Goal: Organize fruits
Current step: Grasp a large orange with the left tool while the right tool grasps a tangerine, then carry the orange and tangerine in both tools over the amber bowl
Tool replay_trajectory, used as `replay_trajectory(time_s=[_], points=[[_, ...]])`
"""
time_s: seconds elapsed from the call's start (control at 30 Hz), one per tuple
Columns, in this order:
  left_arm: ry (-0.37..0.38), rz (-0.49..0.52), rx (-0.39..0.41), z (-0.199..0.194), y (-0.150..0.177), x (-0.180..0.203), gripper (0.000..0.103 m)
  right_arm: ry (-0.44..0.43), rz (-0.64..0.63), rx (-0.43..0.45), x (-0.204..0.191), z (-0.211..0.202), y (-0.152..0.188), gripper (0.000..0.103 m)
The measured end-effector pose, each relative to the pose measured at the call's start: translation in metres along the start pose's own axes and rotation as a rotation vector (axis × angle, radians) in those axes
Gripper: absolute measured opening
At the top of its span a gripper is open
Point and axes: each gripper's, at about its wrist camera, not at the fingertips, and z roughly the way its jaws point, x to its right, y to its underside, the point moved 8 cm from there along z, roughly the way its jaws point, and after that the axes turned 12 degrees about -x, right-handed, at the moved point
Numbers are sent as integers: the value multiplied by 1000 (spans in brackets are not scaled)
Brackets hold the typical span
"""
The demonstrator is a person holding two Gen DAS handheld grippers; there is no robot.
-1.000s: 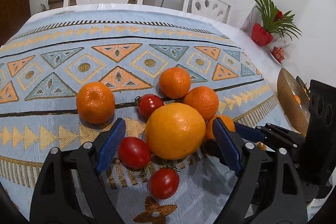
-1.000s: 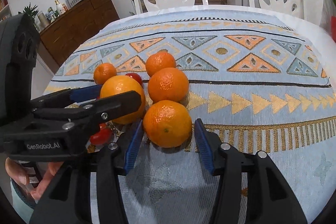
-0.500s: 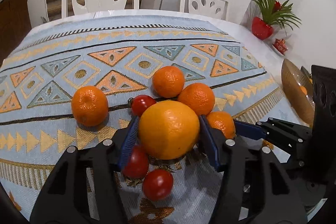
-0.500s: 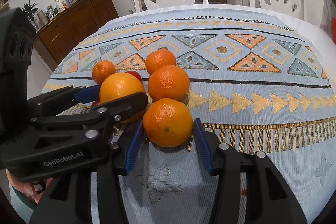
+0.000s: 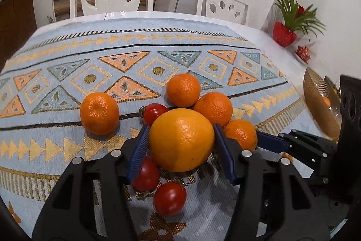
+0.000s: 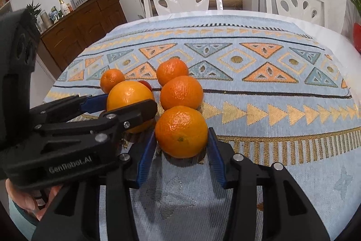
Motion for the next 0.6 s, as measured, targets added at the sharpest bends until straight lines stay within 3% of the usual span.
replay_trajectory(time_s=[0.27, 0.6], points=[[57, -72, 67, -18, -5, -11, 57, -36, 8, 31, 1, -8, -1, 45], [30, -92, 110, -26, -5, -17, 57, -23, 29, 82, 6, -20, -2, 44]])
